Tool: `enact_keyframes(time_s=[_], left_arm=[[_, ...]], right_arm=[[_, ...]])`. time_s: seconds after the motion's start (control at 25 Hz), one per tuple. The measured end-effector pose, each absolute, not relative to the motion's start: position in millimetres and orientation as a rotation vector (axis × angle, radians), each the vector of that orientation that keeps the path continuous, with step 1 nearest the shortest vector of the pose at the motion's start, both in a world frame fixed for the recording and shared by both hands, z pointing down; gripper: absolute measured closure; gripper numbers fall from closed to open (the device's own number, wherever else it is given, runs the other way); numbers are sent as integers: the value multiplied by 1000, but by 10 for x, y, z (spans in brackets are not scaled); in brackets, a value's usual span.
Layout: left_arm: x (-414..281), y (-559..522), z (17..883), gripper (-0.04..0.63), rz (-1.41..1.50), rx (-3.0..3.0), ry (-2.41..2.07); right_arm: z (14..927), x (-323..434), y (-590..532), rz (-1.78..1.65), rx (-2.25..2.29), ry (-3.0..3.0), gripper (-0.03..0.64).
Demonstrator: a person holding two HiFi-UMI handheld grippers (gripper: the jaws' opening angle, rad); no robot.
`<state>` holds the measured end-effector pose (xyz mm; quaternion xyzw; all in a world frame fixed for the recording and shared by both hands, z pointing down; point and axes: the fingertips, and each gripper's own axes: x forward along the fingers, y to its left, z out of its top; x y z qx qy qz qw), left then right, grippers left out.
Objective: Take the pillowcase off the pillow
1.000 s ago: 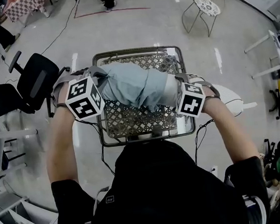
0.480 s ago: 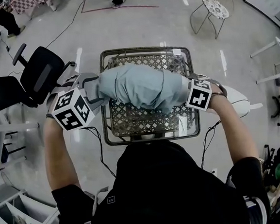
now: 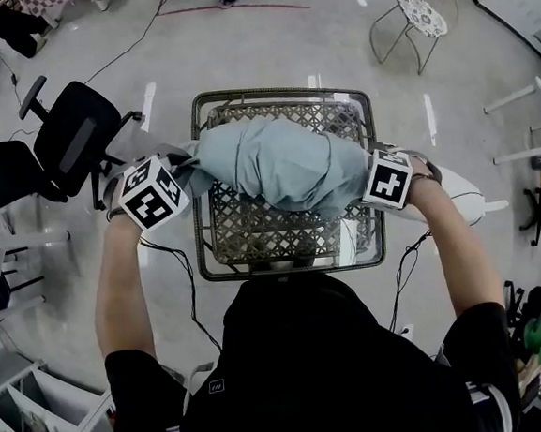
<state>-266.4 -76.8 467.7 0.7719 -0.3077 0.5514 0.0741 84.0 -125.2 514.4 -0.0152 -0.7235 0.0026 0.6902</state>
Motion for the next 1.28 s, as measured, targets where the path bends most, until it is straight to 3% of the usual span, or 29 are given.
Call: enact_keyframes(time_s=[0.16, 0.4, 1.0, 1.2, 1.28], left_arm=[[-2951, -808, 4642, 586, 1904, 2190, -965], [-3468, -740, 4379, 588, 2102, 2049, -998], [-3742, -376, 4339, 588, 1984, 2040, -1018], [-3458, -381, 4448, 584, 1851, 2106, -1025], [-3298, -418, 4385, 522, 1820, 2165, -1031]], right_arm=[[4830, 907, -1222, 125, -91, -1665, 305], [4517, 1078, -1229, 122, -194, -1707, 360], [4487, 1594, -931, 354, -293, -1750, 358], [4723, 1564, -952, 312, -274, -1708, 300], [4759, 1532, -950, 287, -269, -1693, 262]])
